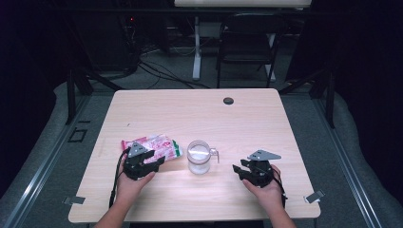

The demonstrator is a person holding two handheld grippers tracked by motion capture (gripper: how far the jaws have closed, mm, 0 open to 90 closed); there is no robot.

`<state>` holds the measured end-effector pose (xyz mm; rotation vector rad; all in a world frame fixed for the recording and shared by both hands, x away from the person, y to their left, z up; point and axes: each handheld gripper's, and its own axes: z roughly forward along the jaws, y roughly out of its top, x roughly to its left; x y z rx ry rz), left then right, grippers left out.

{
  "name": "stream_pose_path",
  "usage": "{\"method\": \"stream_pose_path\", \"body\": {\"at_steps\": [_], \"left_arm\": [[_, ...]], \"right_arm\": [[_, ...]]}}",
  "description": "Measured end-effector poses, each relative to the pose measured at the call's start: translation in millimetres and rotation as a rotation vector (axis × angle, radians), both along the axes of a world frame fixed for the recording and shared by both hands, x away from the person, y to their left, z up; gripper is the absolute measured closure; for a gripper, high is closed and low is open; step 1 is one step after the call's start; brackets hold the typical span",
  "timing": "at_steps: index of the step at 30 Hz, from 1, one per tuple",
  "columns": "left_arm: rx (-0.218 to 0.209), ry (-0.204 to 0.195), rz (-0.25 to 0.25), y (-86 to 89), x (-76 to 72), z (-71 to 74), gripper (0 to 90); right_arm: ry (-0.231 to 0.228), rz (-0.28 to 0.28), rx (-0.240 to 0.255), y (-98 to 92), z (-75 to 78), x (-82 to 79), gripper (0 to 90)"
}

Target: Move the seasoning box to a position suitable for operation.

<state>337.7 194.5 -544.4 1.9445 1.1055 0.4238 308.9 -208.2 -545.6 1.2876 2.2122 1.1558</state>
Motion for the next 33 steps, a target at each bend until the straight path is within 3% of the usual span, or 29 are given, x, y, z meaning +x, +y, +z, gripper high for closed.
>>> {"method": "stream_pose_path", "body": {"at_steps": [11, 23, 29, 33], "left_arm": [[-0.023, -0.005, 0.007, 4.6, -8.1, 3.6, 45.4], [-0.030, -0.027, 0.077, 27.2, -25.2, 5.7, 45.5], [-0.018, -0.028, 0.092, 35.0, -32.2, 4.9, 45.5], [-0.021, -0.028, 0.115, 41.9, -36.9, 4.4, 45.6]], "right_arm": [[-0.026, 0.034, -0.016, 10.0, 1.5, -0.4, 58.5], [-0.030, 0.113, -0.049, 40.7, -3.6, 11.3, 59.3], [-0.015, 0.138, -0.093, 55.8, -10.6, 24.2, 62.5], [0.003, 0.131, -0.089, 62.0, -15.9, 33.6, 64.7]]}}
